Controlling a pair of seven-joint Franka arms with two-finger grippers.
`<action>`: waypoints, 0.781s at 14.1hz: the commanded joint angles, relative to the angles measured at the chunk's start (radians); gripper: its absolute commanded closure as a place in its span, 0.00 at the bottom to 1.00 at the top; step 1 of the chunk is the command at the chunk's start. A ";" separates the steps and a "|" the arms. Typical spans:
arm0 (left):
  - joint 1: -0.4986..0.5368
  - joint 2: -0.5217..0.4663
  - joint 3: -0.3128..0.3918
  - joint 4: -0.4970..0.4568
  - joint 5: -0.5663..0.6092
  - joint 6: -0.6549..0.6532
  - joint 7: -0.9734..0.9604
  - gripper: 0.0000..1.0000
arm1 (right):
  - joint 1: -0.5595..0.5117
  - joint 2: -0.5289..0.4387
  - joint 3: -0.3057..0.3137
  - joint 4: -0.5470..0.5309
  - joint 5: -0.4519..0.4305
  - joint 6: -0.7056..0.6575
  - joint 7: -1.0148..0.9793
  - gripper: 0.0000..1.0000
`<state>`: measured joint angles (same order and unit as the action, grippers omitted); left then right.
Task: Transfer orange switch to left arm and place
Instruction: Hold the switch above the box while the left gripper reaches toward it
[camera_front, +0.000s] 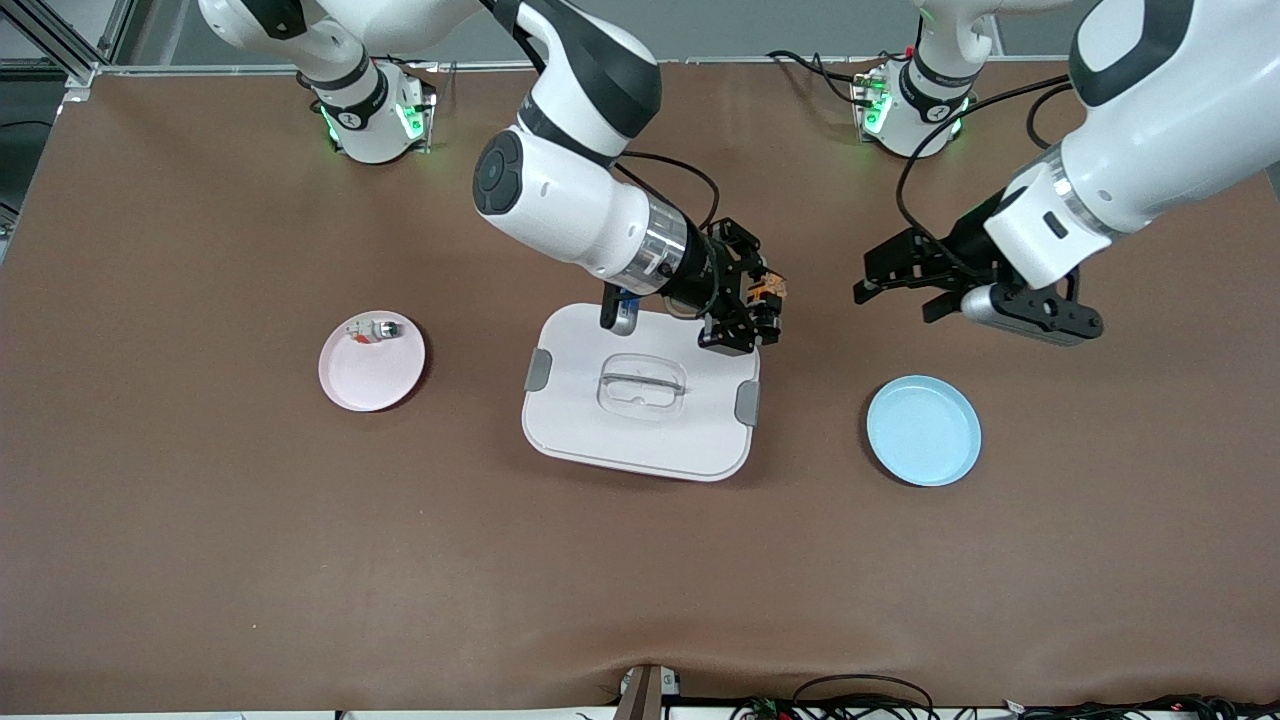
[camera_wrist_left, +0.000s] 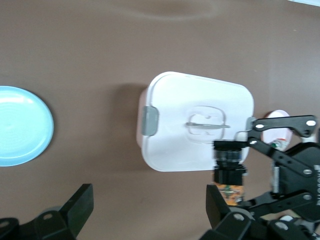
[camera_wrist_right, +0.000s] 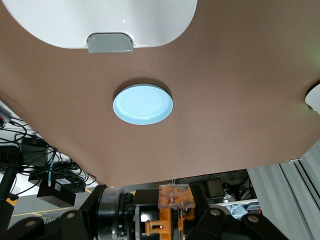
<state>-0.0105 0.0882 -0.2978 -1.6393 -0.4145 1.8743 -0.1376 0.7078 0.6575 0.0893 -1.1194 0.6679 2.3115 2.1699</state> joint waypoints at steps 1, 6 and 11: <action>0.004 0.010 -0.004 -0.011 -0.082 0.020 0.094 0.17 | 0.006 0.025 0.001 0.049 0.028 0.005 0.039 1.00; -0.014 0.024 -0.004 -0.036 -0.171 0.020 0.110 0.20 | 0.006 0.024 0.004 0.073 0.030 0.002 0.071 1.00; -0.025 0.028 -0.004 -0.031 -0.247 0.022 0.108 0.23 | 0.007 0.024 0.006 0.086 0.029 0.003 0.080 1.00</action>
<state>-0.0300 0.1200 -0.3005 -1.6674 -0.6300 1.8818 -0.0438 0.7087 0.6601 0.0922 -1.0742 0.6829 2.3143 2.2287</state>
